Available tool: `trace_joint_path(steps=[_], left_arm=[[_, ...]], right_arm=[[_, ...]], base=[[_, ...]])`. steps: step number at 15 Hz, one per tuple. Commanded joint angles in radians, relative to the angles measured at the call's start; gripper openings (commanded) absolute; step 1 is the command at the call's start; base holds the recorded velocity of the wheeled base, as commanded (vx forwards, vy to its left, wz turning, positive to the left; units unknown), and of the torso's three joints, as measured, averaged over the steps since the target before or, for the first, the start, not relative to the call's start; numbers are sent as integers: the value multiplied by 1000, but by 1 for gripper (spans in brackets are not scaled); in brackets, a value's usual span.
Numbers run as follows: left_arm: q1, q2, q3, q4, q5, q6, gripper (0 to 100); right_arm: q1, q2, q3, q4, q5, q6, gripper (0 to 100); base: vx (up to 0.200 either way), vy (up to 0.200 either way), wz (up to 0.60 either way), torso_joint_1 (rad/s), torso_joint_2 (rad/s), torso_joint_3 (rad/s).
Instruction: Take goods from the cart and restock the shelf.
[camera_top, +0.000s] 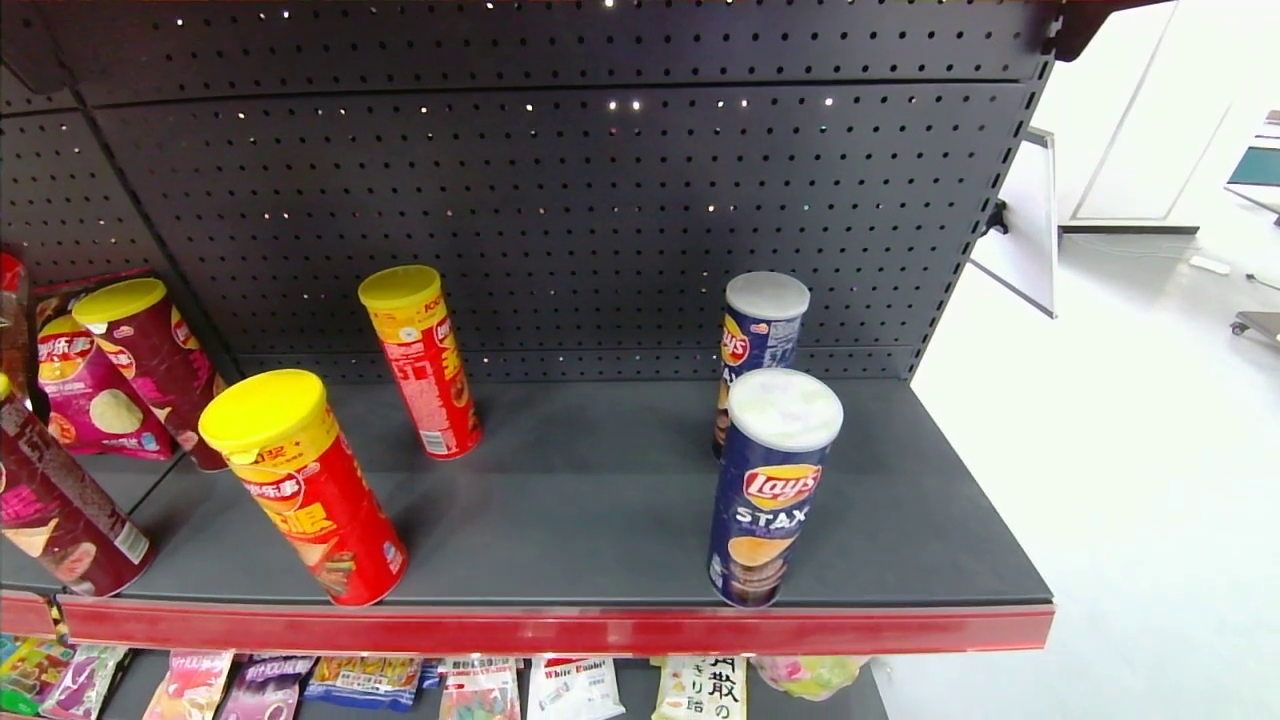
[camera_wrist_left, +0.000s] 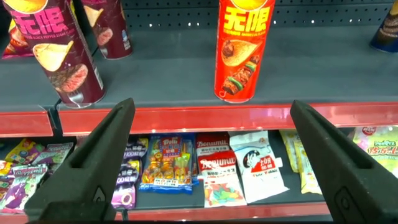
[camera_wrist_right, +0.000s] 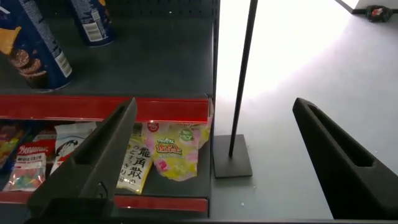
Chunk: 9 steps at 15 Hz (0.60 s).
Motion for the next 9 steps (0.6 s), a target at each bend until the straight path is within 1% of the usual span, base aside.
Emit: trace_joint_path(steps=[1, 3, 7, 9], left_arm=[[0, 0, 0, 0, 0, 0, 100], [0, 0, 0, 0, 0, 0, 100], [0, 0, 0, 0, 0, 0, 100], [0, 0, 0, 0, 0, 0, 100]], right_arm=[[1, 0, 0, 0, 1, -1, 100], [1, 0, 0, 0, 1, 1, 100], [1, 0, 0, 0, 1, 1, 100], [1, 0, 0, 0, 1, 1, 100]], base=[[-200, 0, 0, 7, 12, 2], [-200, 0, 0, -10, 5, 2], [0, 0, 0, 0, 0, 0], [0, 200, 0, 24, 3, -2]])
